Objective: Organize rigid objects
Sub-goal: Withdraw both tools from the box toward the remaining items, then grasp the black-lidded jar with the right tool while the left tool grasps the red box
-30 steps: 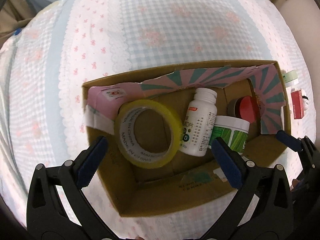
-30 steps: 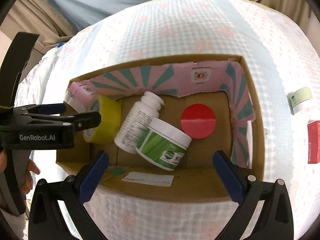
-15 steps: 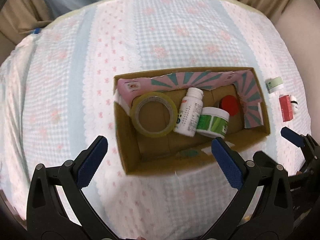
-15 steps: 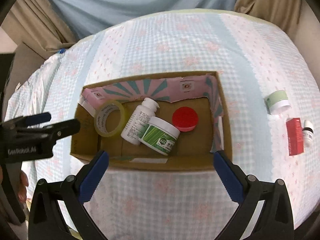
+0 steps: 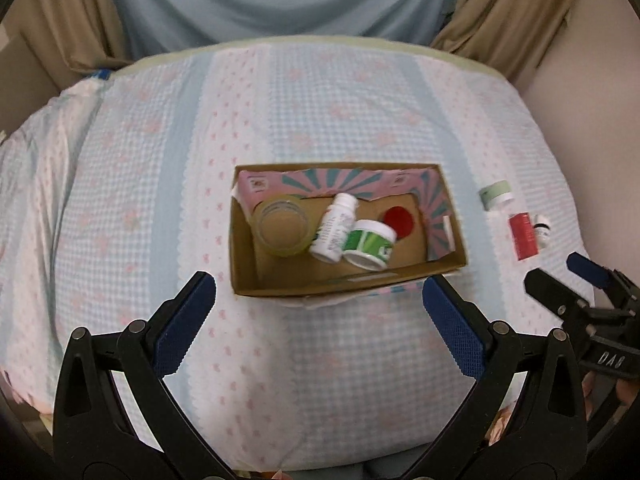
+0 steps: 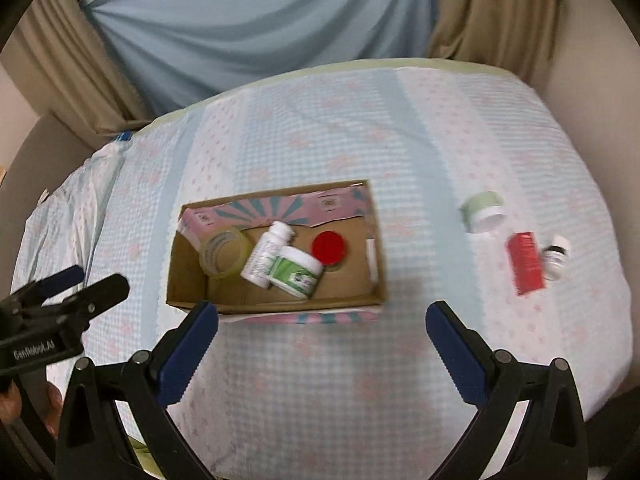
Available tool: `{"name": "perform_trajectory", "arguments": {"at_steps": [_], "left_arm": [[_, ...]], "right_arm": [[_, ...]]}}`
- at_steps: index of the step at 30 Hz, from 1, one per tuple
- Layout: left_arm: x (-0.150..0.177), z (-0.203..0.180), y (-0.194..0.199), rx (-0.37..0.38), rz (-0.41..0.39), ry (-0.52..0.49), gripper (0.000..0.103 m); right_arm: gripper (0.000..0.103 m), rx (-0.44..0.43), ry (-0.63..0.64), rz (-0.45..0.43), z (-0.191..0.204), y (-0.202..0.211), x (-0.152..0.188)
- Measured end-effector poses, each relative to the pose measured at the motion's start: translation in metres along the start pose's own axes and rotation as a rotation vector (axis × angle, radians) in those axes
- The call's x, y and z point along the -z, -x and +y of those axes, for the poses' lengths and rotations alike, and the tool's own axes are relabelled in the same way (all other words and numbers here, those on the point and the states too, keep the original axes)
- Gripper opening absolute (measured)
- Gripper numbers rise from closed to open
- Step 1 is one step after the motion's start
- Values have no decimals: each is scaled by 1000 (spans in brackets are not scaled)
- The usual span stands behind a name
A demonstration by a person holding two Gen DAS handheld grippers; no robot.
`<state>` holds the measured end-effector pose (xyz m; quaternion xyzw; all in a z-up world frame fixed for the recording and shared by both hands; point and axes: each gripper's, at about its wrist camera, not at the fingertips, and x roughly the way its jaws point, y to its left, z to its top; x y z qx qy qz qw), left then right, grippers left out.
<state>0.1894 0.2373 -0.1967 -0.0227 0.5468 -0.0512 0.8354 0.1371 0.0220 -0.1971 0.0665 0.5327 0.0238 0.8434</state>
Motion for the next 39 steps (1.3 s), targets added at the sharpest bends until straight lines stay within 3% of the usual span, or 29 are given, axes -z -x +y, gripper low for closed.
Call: {"name": "perform_trajectory", "arguments": {"at_steps": [8,12,18,22,26,32,39], "left_arm": [[0,-56,44,4,-80,-29,103],[-1,-96,56,-15,-115,-30,103],[4,-170,50,12,-138,22,103],[7,-238,30,-4,-120,49,103],[1,-295,4,36,-81,69,103],[-8,-367,-53,94,-4,36,103],[-8,-424,-143,125,101,-33,103]], "right_arm": [[103,37,-61,-44,-58,61,-8],[103,21,-103,-70,-110,87,-11],[103,37,-72,-95,-193,104,-17],[103,-3,-74,-72,-257,99,-24],[103,-14,-49,-25,-313,83,-32],[103,-87,-170,59,-388,42,-37],[103,-139,-333,136,-441,-24,-32]]}}
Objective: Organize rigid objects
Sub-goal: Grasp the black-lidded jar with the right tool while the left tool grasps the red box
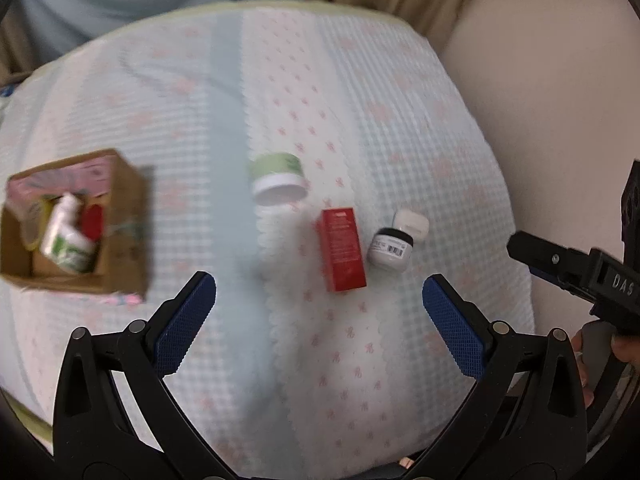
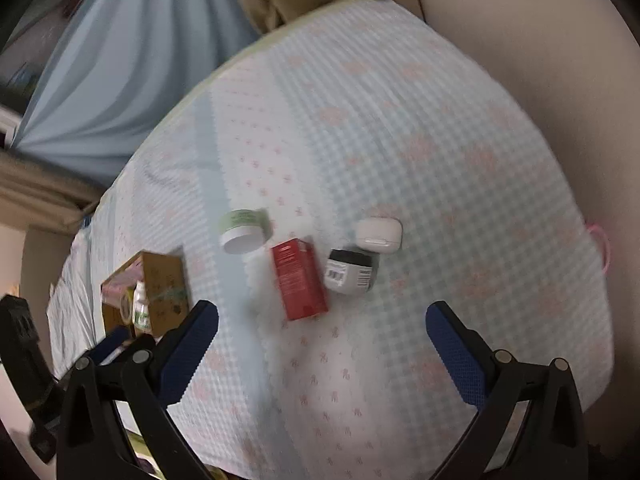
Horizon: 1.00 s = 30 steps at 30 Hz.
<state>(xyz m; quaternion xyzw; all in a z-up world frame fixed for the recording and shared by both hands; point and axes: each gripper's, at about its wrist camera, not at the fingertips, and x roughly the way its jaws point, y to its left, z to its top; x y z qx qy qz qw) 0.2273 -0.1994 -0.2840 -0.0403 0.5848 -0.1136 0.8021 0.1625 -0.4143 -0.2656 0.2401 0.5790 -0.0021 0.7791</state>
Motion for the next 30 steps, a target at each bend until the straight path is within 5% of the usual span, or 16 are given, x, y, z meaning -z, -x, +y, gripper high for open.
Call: {"name": "perform_trajectory", "arguments": {"at_steps": [11,30], "left_arm": [[-21,-16,-131,-25,154,-21,100],[-21,-21,-223,-45,266,-37,73]], "right_arm": [[98,-74,-195,98,-48,-99,-12],[72,-26,-288,192,-53,-181,-17]]}}
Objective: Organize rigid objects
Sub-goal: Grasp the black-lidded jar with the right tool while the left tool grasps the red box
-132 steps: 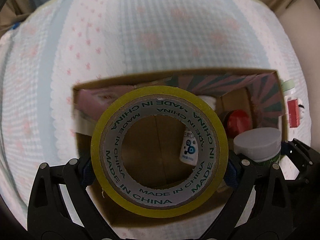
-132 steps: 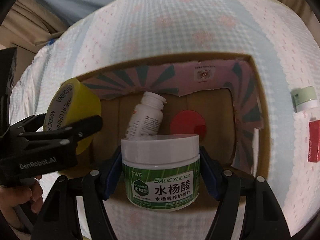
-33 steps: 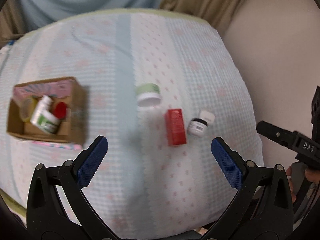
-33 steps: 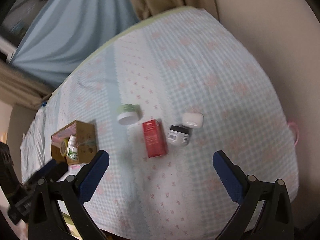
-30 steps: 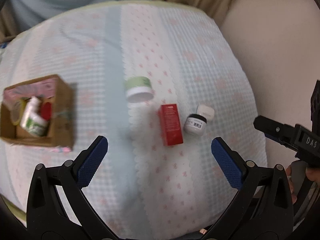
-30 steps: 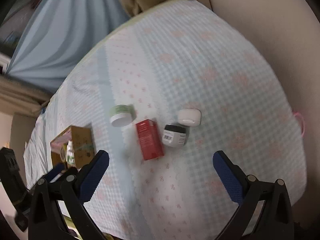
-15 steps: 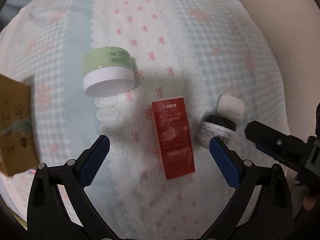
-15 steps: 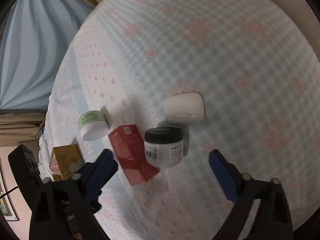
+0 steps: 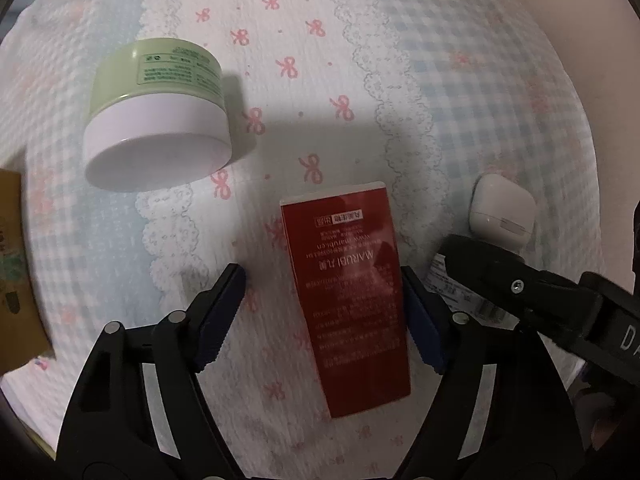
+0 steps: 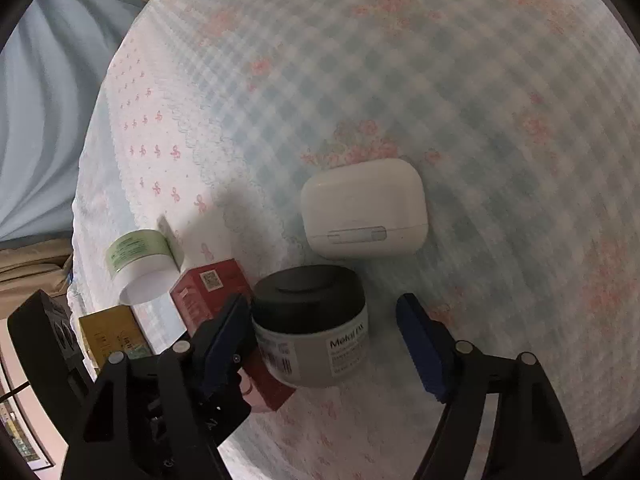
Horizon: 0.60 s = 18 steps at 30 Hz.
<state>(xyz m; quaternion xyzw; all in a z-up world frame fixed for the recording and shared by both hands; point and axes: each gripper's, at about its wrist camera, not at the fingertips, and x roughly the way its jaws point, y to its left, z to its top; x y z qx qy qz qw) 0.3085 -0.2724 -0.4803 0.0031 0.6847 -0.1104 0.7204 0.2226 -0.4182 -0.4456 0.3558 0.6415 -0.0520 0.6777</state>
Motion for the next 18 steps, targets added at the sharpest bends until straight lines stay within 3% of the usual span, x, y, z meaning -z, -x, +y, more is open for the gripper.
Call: {"name": "perform_trajectory", "arguments": {"at_steps": [4,7,18], "left_arm": [[-3,-8,-5,-12,-15,-39,64],[-4,-19,-6,-2,-20,-60,49],[-2,-6,-2,51,-54,-15,44]], "right_arm": [[71,43,17,4,7,-6,-1],[55,51,22,4,11,-6,-1],[53,52,17,7,18,-11,-2]]}}
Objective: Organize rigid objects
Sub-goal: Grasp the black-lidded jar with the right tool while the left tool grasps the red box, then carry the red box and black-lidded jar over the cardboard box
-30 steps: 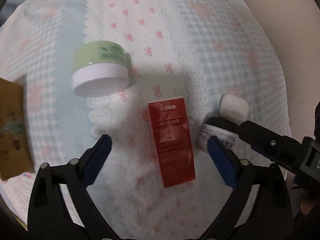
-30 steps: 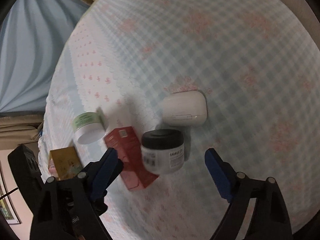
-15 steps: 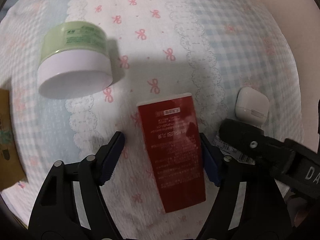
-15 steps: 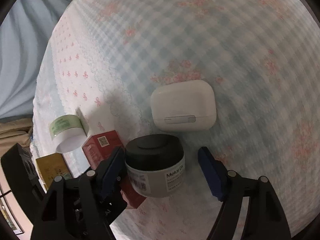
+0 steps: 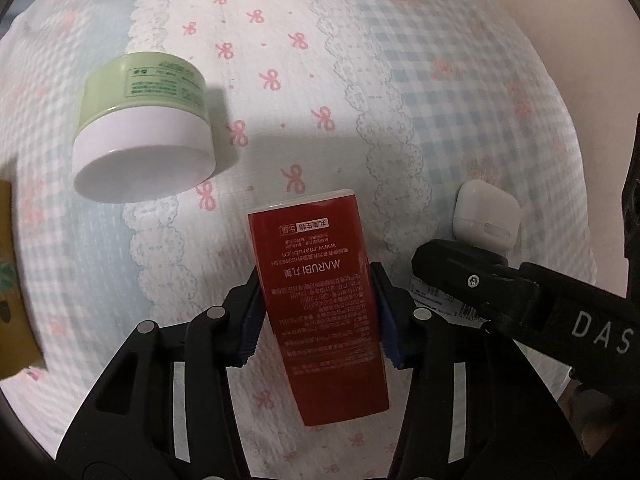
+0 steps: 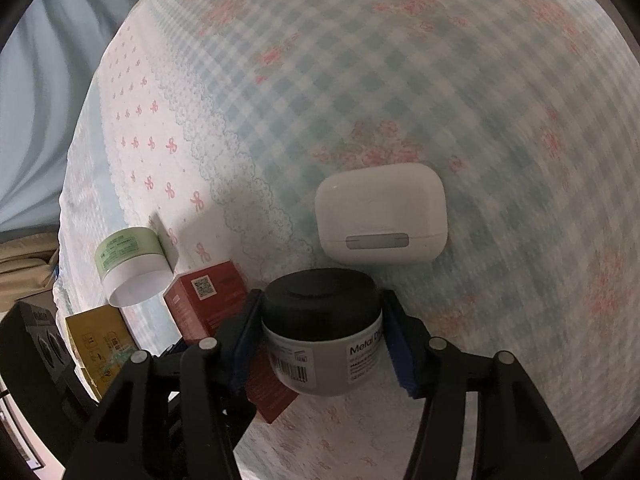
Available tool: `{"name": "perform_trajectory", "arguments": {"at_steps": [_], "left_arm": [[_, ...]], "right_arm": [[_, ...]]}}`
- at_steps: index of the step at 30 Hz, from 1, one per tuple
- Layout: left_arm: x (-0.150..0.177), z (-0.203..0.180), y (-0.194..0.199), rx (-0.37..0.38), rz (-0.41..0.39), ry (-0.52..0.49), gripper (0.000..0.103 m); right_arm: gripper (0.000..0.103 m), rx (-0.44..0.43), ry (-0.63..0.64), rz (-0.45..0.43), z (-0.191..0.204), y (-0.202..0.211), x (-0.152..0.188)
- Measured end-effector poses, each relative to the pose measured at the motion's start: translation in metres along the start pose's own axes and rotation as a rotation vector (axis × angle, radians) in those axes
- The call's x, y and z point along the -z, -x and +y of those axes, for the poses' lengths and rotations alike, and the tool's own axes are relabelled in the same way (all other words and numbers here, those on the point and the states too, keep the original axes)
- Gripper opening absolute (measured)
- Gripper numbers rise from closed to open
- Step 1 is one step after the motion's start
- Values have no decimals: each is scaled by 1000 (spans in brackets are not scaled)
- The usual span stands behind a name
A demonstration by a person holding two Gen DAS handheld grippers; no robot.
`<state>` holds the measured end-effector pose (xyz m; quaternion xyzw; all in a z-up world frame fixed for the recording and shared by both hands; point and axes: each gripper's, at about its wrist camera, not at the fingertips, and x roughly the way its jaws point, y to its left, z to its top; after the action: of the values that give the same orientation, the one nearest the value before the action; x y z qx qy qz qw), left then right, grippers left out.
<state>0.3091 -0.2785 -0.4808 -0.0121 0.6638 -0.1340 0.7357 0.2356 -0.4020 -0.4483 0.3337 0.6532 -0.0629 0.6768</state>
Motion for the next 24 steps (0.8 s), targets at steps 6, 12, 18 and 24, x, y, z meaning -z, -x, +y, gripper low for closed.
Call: {"name": "perform_trajectory", "arguments": {"at_steps": [6,12,18,24], "left_arm": [[5,20,13,49,-20,45,41],[9,36,36,58,-55,92,40],[18,49,61,73,-87,115,40],[30,45,111,80,-164,123,40]], "right_arm": [[53,-16,-9,-8,-6,6,3],[53,-22,-2,-31,-5,16,12],[53,-41,14,-60,-1,33,23],[53,-78,42,-115,11,70,44]]}}
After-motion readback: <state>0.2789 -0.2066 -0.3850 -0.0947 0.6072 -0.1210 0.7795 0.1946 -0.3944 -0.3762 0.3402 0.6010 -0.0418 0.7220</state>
